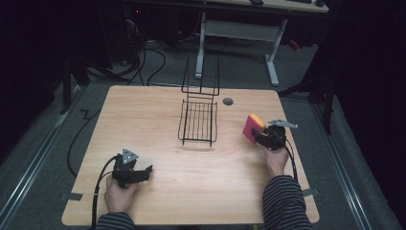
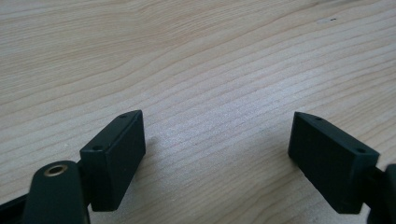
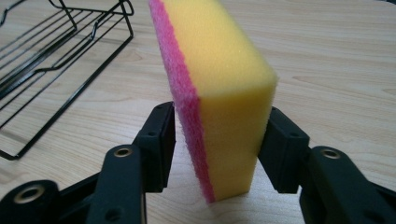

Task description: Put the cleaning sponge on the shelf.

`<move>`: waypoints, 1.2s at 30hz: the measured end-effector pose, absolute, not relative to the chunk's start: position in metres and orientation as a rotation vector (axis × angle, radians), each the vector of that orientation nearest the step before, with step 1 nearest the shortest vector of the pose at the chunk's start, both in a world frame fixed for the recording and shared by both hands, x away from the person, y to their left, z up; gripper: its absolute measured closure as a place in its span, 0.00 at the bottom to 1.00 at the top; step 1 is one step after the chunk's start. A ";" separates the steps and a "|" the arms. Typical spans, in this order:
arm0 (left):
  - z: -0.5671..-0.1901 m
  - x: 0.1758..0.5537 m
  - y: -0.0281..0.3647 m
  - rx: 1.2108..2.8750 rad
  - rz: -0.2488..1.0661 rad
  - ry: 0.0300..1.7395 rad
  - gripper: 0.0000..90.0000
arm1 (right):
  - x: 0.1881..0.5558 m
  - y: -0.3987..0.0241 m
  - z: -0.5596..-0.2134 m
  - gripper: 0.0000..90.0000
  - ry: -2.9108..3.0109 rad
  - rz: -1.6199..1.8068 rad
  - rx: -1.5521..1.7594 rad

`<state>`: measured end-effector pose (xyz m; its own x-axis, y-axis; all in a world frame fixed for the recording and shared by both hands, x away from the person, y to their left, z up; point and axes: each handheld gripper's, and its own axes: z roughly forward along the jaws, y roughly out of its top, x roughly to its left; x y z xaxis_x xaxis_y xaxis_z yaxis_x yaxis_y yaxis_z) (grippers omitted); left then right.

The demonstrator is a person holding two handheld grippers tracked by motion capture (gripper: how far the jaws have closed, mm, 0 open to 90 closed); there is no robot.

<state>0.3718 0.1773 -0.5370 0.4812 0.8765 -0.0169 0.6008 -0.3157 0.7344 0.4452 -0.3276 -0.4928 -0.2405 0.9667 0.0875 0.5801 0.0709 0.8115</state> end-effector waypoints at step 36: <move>-0.537 0.372 0.177 2.039 0.512 1.217 0.21 | 0.429 -0.328 -0.476 0.67 1.903 1.084 1.455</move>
<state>0.3718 0.1774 -0.5370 0.4814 0.8764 -0.0167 0.6008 -0.3160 0.7343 0.4294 -0.3282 -0.4759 -0.2987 0.9516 0.0724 0.5474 0.1087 0.8298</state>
